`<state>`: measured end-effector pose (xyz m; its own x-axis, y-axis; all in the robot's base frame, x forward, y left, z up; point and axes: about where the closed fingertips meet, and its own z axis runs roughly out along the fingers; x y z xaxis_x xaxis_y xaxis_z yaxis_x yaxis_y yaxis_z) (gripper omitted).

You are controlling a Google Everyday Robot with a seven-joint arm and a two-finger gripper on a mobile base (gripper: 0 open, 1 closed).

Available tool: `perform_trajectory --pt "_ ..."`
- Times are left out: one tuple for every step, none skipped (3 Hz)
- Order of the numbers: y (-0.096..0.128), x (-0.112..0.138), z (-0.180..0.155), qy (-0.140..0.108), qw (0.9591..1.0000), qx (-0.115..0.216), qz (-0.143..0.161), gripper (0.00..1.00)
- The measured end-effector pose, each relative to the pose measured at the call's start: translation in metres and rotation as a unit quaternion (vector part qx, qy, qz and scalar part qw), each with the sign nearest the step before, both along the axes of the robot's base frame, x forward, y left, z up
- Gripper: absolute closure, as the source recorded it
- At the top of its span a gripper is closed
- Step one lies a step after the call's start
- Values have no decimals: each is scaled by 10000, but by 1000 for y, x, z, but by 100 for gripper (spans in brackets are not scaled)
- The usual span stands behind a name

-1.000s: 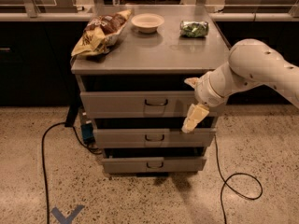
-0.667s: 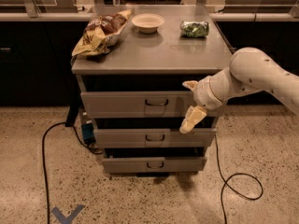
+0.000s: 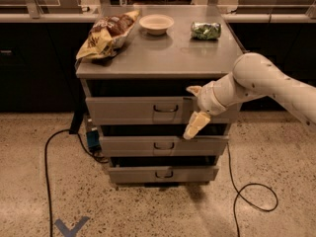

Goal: Open top drawer

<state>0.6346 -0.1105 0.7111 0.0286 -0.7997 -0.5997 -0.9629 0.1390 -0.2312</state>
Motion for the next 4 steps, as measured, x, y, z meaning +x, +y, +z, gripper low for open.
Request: perform_trajectory --pt "16 21 -13 -32 9999 93 111 0" --pt "21 32 -26 54 9998 139 127 0" --pt "21 38 -38 234 9993 277 44 0" --pt "24 39 -52 469 9983 357 36 0"
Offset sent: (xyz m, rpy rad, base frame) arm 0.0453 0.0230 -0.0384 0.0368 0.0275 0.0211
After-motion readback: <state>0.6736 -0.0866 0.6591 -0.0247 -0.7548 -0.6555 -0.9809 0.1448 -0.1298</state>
